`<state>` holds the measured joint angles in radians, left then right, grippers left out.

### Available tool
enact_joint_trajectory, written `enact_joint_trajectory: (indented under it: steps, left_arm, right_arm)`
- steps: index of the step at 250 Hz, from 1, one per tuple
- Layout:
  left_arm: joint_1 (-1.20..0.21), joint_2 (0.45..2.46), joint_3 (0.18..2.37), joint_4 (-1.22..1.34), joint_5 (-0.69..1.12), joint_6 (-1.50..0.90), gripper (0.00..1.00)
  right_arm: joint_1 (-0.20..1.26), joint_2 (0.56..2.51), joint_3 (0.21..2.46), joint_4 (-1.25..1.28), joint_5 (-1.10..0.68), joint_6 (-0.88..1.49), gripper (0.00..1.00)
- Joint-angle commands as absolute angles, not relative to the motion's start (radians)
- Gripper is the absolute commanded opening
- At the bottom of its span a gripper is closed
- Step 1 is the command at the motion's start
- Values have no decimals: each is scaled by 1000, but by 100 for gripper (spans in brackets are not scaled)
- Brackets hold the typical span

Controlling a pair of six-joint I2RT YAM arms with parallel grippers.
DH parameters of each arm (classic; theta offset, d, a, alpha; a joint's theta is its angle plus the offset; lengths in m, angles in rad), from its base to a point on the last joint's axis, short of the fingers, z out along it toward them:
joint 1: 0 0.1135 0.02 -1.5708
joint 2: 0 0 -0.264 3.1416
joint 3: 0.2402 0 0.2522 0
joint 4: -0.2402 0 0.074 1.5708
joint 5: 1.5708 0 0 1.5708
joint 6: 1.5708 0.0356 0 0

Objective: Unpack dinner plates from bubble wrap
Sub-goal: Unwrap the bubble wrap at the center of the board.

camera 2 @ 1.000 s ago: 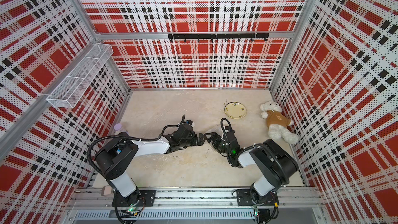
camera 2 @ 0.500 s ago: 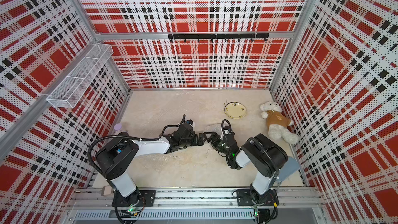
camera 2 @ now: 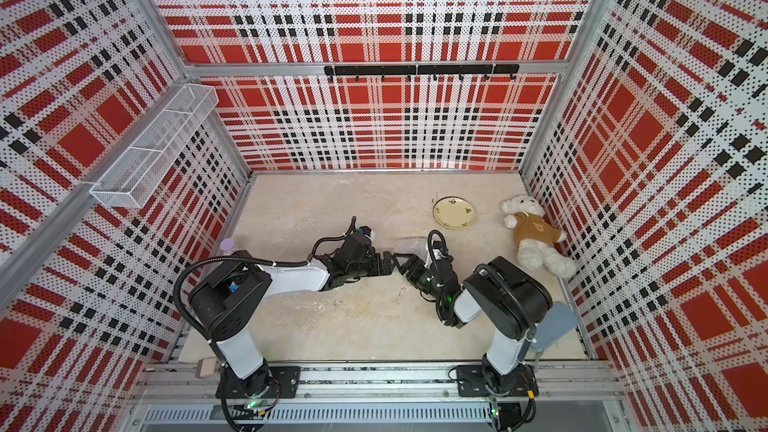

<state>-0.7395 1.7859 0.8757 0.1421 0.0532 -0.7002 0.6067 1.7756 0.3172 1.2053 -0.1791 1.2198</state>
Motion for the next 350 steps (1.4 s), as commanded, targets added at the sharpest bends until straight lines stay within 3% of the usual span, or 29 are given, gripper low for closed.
enact_joint_trajectory:
  steps: [1,40,112,350]
  left_arm:
    - [-731,1818,910,147,71,-680,99]
    - [-723,1834,929,144,78,-669,99]
    - [-715,1839,923,141,74,-661,99]
    - [-723,1886,947,138,86,-653,99]
  right_arm:
    - [614,1830,312,1374,-185,1219,68]
    - [613,1844,304,1416,-184,1222,48]
    - [614,1793,284,1390,-170,1214,31]
    - [613,1760,269,1419,-236,1204,1]
